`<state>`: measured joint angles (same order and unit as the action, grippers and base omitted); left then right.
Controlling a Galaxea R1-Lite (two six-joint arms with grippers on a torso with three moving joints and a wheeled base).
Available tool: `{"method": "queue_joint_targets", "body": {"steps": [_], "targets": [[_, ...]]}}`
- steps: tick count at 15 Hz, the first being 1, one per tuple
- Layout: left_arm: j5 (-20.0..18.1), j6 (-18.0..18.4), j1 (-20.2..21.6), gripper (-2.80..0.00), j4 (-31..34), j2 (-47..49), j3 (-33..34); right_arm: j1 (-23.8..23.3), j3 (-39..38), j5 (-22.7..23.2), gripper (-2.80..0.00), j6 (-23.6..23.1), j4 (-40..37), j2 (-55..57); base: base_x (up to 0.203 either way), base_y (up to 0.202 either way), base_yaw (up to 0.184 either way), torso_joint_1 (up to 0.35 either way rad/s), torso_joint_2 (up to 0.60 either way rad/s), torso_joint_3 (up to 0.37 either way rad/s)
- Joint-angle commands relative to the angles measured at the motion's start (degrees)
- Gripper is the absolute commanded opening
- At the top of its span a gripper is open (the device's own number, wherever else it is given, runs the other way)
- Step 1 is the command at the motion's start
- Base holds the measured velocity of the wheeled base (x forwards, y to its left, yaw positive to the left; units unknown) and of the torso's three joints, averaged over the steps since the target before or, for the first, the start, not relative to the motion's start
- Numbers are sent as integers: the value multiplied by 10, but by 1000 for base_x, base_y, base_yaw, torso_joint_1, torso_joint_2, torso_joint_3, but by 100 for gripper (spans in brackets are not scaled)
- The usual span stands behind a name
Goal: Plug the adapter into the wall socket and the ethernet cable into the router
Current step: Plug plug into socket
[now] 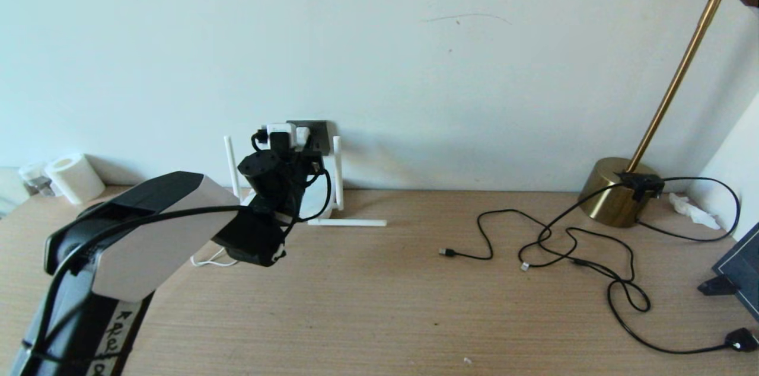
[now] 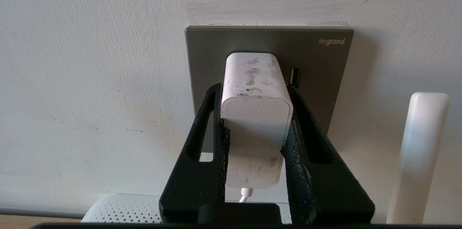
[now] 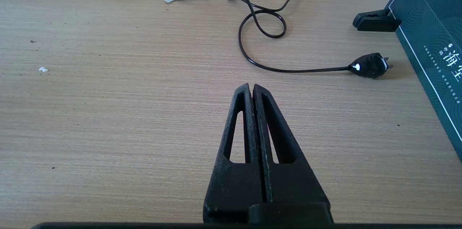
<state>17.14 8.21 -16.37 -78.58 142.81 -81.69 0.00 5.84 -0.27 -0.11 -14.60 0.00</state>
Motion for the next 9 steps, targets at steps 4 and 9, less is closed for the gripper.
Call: {"method": "queue_joint_targets", "body": {"steps": [4, 9], "targets": [[2, 1, 0, -280, -2, 7, 0, 0, 0, 0, -280, -1, -1, 0, 0, 0, 0, 0, 0, 0], [1, 1, 0, -280, -3, 5, 3, 0, 0, 0, -280, -1, -1, 0, 0, 0, 0, 0, 0, 0]]}}
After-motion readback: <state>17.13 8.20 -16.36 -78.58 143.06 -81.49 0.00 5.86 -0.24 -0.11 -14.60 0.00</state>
